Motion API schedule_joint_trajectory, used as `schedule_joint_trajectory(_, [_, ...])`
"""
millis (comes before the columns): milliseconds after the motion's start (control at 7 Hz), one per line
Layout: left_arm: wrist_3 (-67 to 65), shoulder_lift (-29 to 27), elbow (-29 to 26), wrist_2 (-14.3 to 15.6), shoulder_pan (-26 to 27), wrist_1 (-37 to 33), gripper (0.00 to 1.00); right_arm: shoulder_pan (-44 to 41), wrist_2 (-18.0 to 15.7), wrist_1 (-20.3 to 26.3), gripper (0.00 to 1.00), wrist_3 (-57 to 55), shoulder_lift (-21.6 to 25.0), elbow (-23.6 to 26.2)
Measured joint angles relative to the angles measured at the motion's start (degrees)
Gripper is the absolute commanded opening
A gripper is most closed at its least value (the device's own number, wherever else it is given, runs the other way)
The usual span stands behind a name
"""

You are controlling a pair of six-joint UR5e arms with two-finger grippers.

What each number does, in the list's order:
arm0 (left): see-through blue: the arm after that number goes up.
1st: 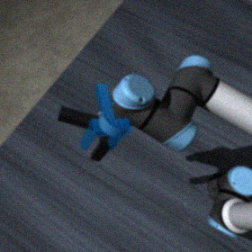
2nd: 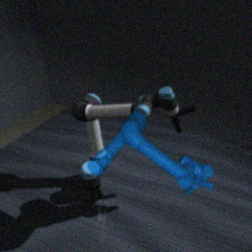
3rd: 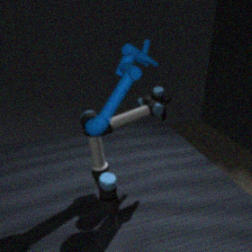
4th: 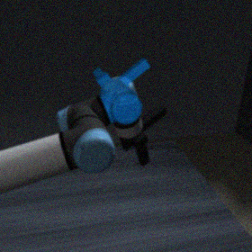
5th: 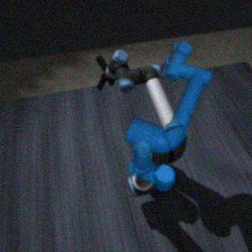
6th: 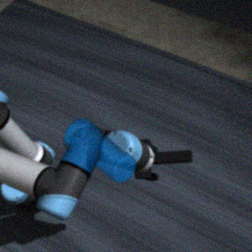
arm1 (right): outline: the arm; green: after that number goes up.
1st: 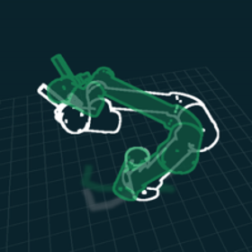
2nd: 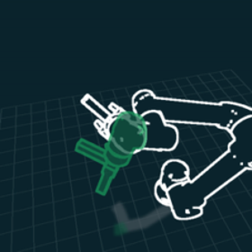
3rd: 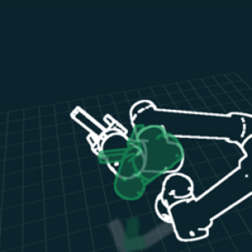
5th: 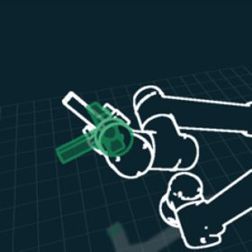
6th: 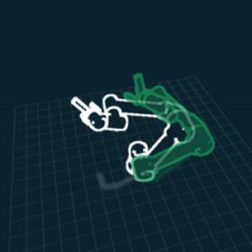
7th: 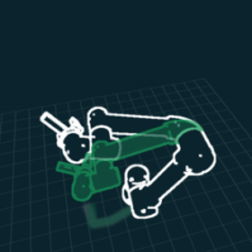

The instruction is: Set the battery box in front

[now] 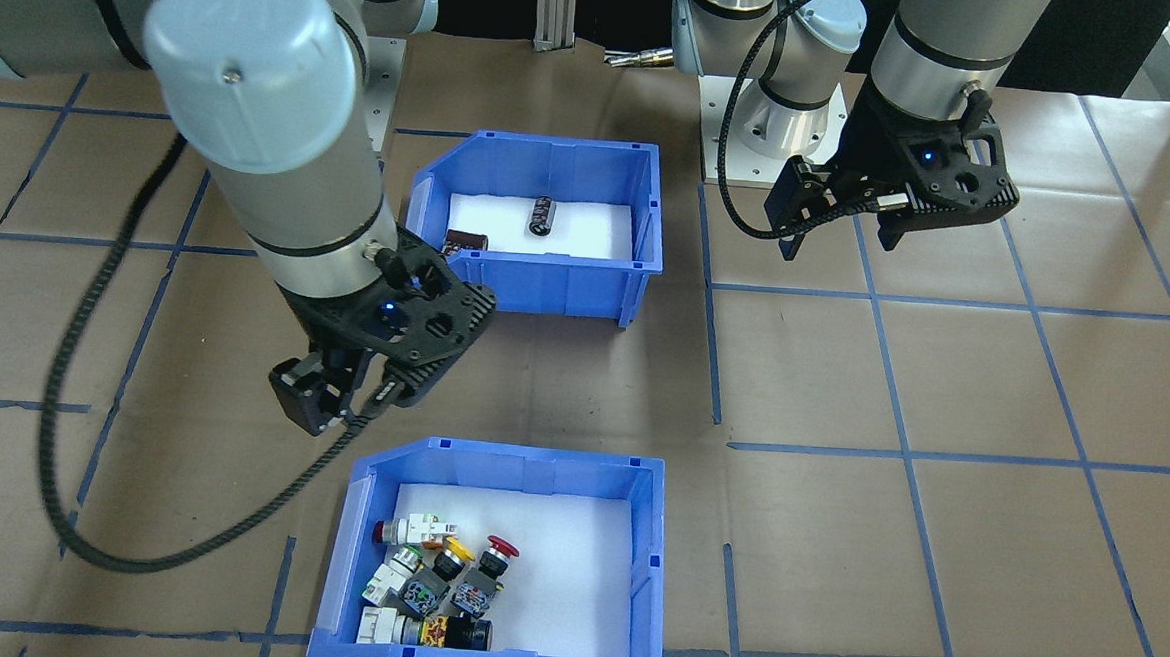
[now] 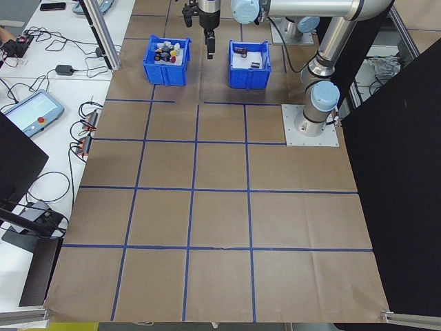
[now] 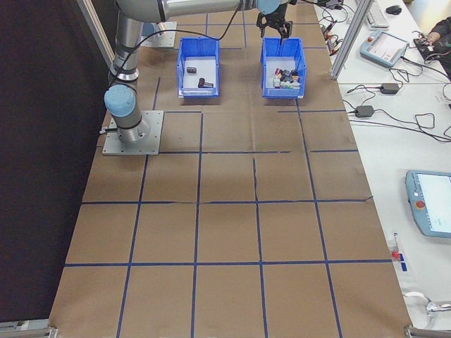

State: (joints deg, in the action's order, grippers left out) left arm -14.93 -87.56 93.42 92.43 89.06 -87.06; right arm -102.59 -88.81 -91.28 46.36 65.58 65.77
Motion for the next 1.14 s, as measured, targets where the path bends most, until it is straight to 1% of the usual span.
schedule_joint_trajectory(143, [-10.2,2.3,2.8,-0.7,0.3,0.0,0.99,-2.0,-0.1,-0.2,1.00,3.5,-2.1,-1.2])
schedule_joint_trajectory(429, [-26.7,8.0,10.5,-4.8,0.6,0.5,0.99,-6.2,-0.2,-1.3,1.00,9.2,-5.9,-2.0])
schedule_joint_trajectory(571, [-33.9,11.1,14.5,-6.6,0.9,0.8,0.98,-8.4,-0.5,-3.3,1.00,10.2,-7.9,-1.9])
schedule_joint_trajectory(714, [-40.9,14.2,18.2,-8.2,1.7,0.9,0.93,-10.4,-1.7,-5.5,1.00,11.4,-10.0,-1.6])
schedule_joint_trajectory(857, [-49.0,17.3,21.8,-10.7,3.5,0.9,0.93,-11.7,-3.1,-7.9,1.00,13.4,-11.5,-0.9])
schedule_joint_trajectory(1000, [-56.5,19.5,24.7,-12.6,6.0,0.8,0.94,-11.9,-3.7,-9.8,1.00,14.8,-12.3,0.2])
schedule_joint_trajectory(1143, [-63.3,20.5,26.7,-13.3,9.1,0.8,0.94,-11.6,-4.2,-11.5,1.00,15.3,-12.5,1.7])
